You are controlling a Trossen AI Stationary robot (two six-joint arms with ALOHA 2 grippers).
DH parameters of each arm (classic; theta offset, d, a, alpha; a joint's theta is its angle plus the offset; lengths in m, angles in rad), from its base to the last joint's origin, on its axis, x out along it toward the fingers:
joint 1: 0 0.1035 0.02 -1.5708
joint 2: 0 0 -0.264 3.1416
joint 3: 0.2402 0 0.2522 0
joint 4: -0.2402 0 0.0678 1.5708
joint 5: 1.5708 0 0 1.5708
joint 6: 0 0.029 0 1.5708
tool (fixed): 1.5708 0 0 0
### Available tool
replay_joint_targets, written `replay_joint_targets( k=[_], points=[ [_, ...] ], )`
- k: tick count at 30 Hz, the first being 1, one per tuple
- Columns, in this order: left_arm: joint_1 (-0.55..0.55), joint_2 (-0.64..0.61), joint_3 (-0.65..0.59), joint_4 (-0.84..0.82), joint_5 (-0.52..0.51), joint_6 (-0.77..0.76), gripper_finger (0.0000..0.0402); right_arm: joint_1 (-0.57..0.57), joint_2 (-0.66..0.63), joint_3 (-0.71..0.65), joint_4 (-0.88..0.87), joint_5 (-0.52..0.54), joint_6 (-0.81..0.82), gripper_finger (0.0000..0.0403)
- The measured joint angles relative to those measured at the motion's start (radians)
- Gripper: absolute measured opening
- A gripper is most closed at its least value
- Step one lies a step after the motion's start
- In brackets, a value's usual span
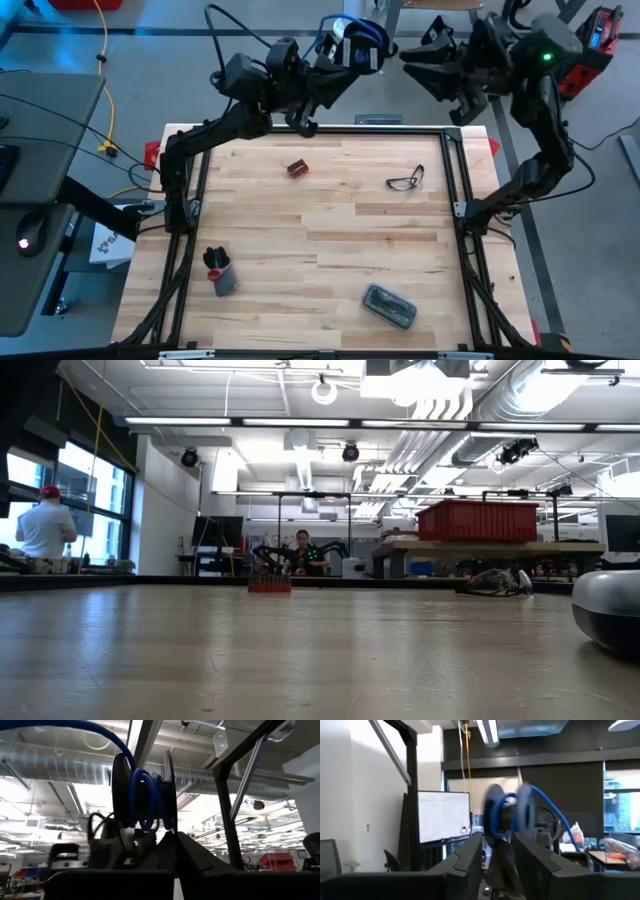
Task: Coil cords
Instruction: Coil the blue wire onto the spool
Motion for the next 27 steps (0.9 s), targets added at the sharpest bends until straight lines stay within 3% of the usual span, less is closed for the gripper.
replay_joint_targets(
  k=[17, 27],
  points=[
    [-0.008, -0.008, 0.0, -0.044, 0.009, 0.004, 0.0, 0.016, 0.03, 0.032, 0.017, -0.003, -0.073, 0.0103],
    [-0.02, -0.003, 0.0, -0.072, -0.037, 0.03, 0.0, 0.065, 0.041, 0.054, -0.012, 0.124, -0.158, 0.0103]
  ],
)
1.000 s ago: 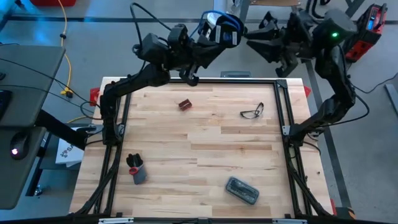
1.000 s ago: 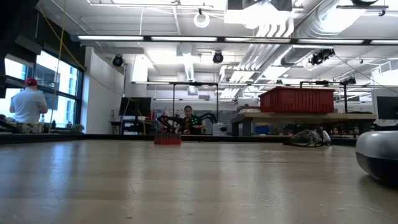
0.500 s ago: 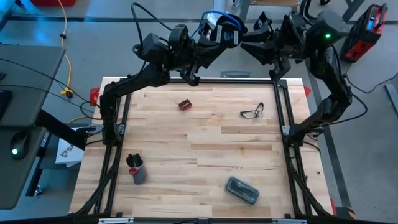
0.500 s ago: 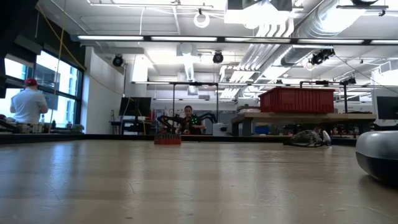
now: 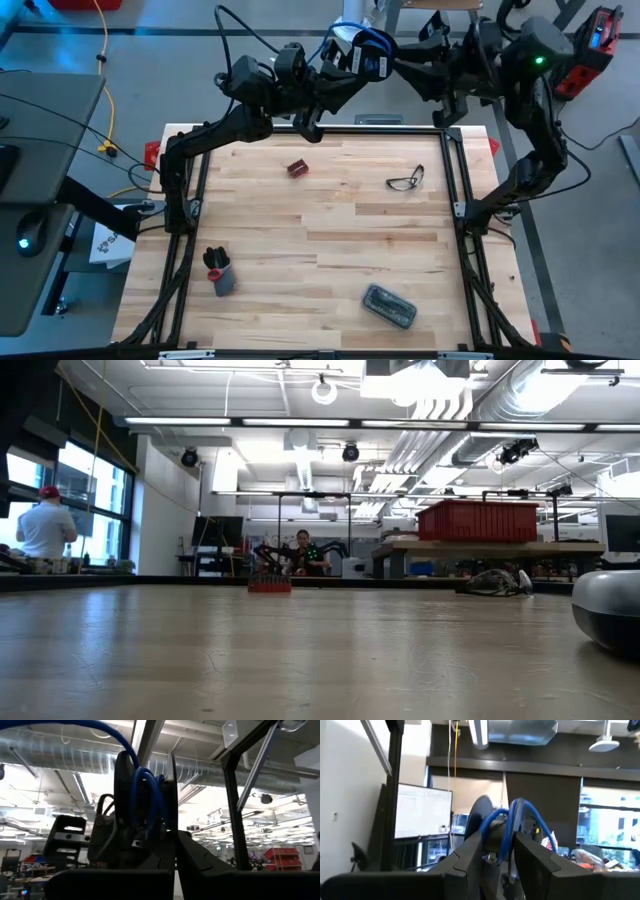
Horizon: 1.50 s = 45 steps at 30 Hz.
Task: Coil cords
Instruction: Coil the blue wire onto the spool
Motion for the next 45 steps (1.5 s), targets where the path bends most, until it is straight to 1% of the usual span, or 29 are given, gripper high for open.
replay_joint_targets(
  k=[4, 8, 11, 16, 20, 25, 29, 32, 37, 41, 45],
  points=[
    [0.001, 0.0, 0.0, -0.001, -0.002, -0.003, 0.0, 0.019, 0.007, 0.0, 0.0, 0.057, -0.029, 0.0103],
    [0.0, 0.0, 0.0, -0.001, -0.003, 0.002, 0.0, 0.019, 0.012, 0.0, -0.002, 0.067, -0.037, 0.0096],
    [0.0, 0.0, 0.0, -0.001, -0.003, 0.001, 0.0, 0.02, 0.012, 0.0, -0.006, 0.085, -0.037, 0.0072],
    [-0.003, 0.0, 0.0, 0.0, -0.004, 0.002, 0.0, 0.02, 0.012, 0.0, -0.008, 0.1, -0.04, 0.0011],
    [-0.003, 0.0, 0.0, 0.0, -0.004, 0.0, 0.0, 0.02, 0.012, 0.0, -0.007, 0.1, -0.046, 0.0005],
    [0.007, 0.0, 0.0, -0.01, -0.002, -0.083, 0.0005, 0.019, 0.006, 0.0, -0.012, 0.103, -0.047, 0.0002],
    [0.021, 0.0, 0.0, -0.018, 0.008, -0.144, 0.003, 0.019, 0.002, 0.014, -0.018, 0.104, -0.047, 0.0002],
    [0.029, -0.001, 0.0, -0.027, 0.023, -0.181, 0.0057, 0.016, -0.011, 0.015, -0.014, 0.1, -0.047, 0.0001],
    [0.034, -0.002, 0.0, -0.069, 0.034, -0.199, 0.0105, 0.016, -0.022, 0.017, -0.019, 0.1, -0.047, 0.0001],
    [0.059, -0.012, 0.0, -0.069, 0.129, -0.296, 0.0138, 0.008, -0.039, 0.016, -0.093, 0.1, -0.071, 0.0001],
    [0.084, -0.039, 0.0, -0.072, 0.225, -0.389, 0.0161, -0.013, -0.06, 0.017, -0.169, 0.101, -0.074, 0.0]
  ],
)
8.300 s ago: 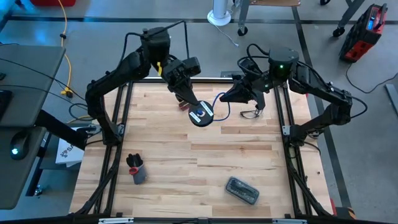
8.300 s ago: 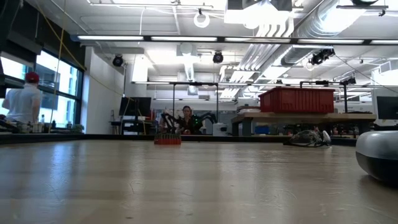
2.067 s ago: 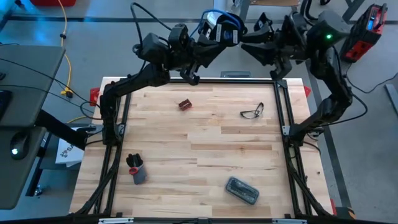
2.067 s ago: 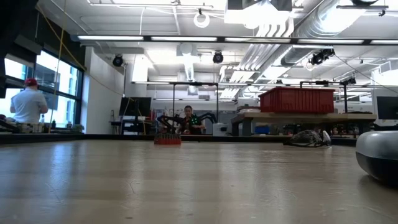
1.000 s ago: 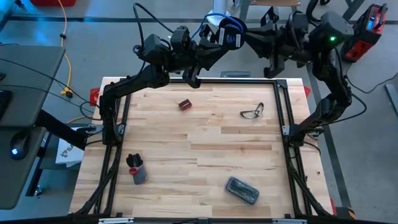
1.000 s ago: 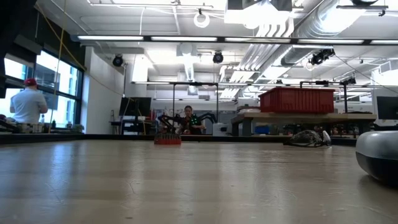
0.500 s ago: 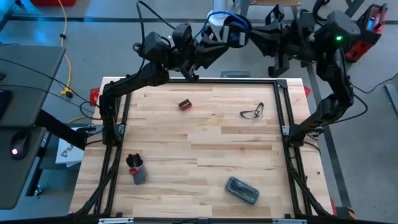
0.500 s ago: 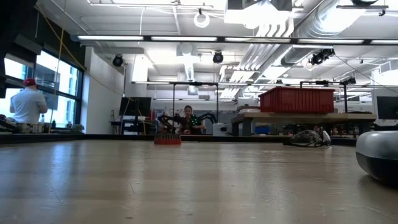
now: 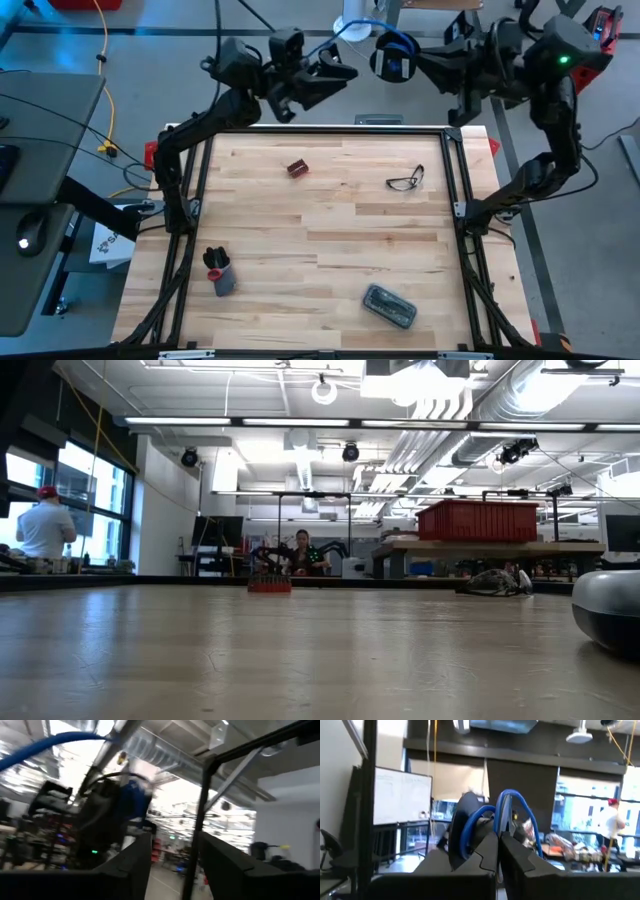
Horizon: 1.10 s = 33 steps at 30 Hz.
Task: Coil cords
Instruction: Coil the blue wire onto the spool
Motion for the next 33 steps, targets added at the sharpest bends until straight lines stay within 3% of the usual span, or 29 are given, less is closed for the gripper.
replay_joint_targets(
  k=[7, 11, 19, 33],
  points=[
    [0.005, -0.012, 0.0, -0.068, -0.006, 0.064, 0.0176, 0.0, 0.022, -0.001, -0.056, -0.021, 0.01, 0.0],
    [-0.005, -0.012, 0.0, -0.168, -0.028, 0.173, 0.0176, -0.001, 0.039, -0.003, -0.055, -0.029, 0.013, 0.0],
    [-0.01, -0.012, 0.0, -0.167, -0.049, 0.227, 0.0175, -0.001, 0.04, -0.003, -0.07, -0.033, 0.027, 0.0],
    [-0.009, -0.011, 0.0, -0.146, -0.065, 0.286, 0.0119, -0.001, 0.039, -0.003, -0.091, -0.027, 0.027, 0.0]
  ],
)
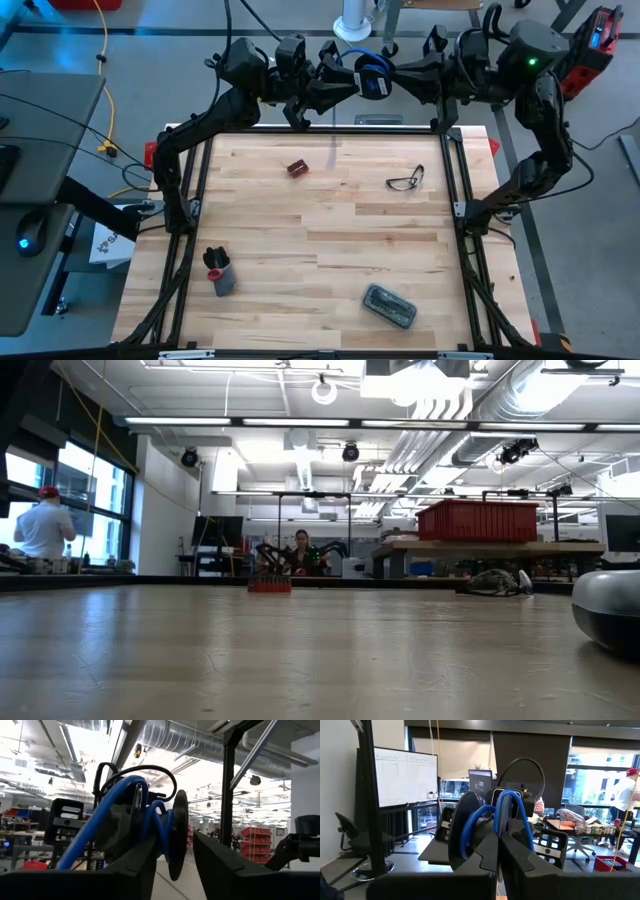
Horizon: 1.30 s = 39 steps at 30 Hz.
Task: Coil cords
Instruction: Coil the blue wire onto the spool
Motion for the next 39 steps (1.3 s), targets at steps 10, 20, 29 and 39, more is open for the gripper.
replay_joint_targets(
  k=[10, 20, 29, 39],
  points=[
    [0.0, 0.0, 0.0, -0.006, -0.001, 0.028, 0.0013, -0.003, -0.001, 0.0, 0.0, 0.006, 0.0, 0.0],
    [0.001, 0.0, 0.0, -0.006, 0.01, -0.011, 0.0003, -0.003, -0.002, 0.0, 0.004, 0.007, 0.001, 0.0],
    [0.021, -0.025, 0.0, -0.102, 0.04, -0.112, 0.0001, -0.003, -0.003, 0.0, 0.012, 0.025, 0.0, 0.0082],
    [0.024, -0.099, 0.0, -0.225, 0.087, -0.175, 0.0, -0.003, -0.04, 0.003, 0.016, 0.052, -0.058, 0.0188]
  ],
)
